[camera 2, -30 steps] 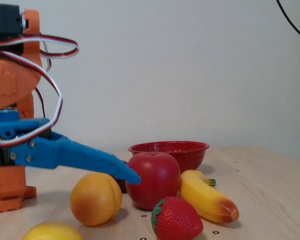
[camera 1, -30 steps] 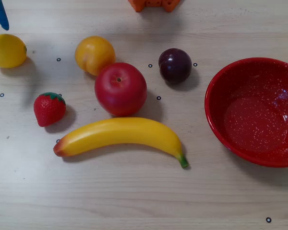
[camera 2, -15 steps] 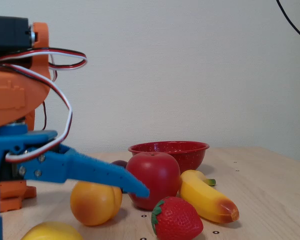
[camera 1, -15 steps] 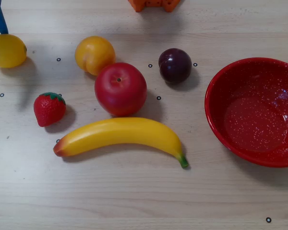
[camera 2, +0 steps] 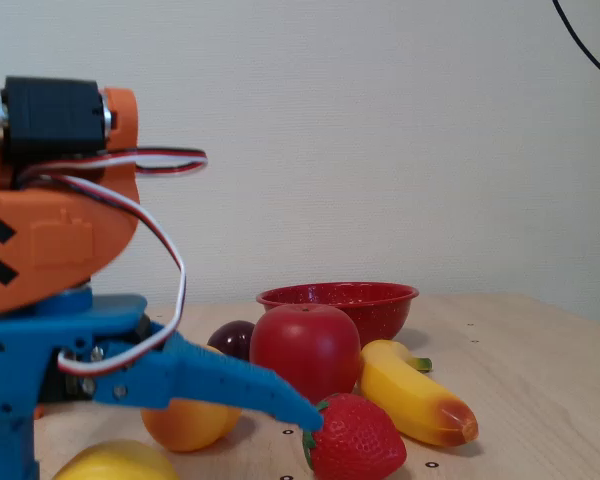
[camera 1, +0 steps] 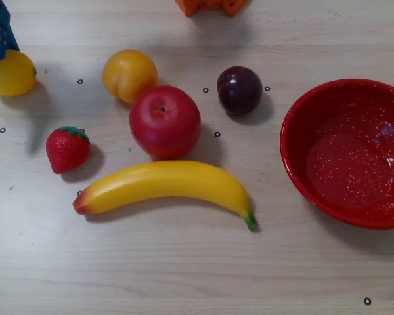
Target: Put the lemon in the red bowl.
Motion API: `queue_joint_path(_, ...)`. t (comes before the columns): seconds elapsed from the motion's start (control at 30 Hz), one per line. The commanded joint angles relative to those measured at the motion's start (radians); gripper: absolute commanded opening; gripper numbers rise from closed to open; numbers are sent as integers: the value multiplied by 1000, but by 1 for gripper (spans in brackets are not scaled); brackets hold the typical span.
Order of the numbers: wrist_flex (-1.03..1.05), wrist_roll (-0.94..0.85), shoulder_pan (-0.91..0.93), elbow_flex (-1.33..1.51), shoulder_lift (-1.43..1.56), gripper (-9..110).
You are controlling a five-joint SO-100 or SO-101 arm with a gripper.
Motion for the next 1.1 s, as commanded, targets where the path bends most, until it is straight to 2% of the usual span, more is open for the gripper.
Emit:
queue_joint_path(0.0, 91, -26, 28, -98, 57, 68)
queue_joint_path(1.07, 91, -137, -9, -140, 51, 65)
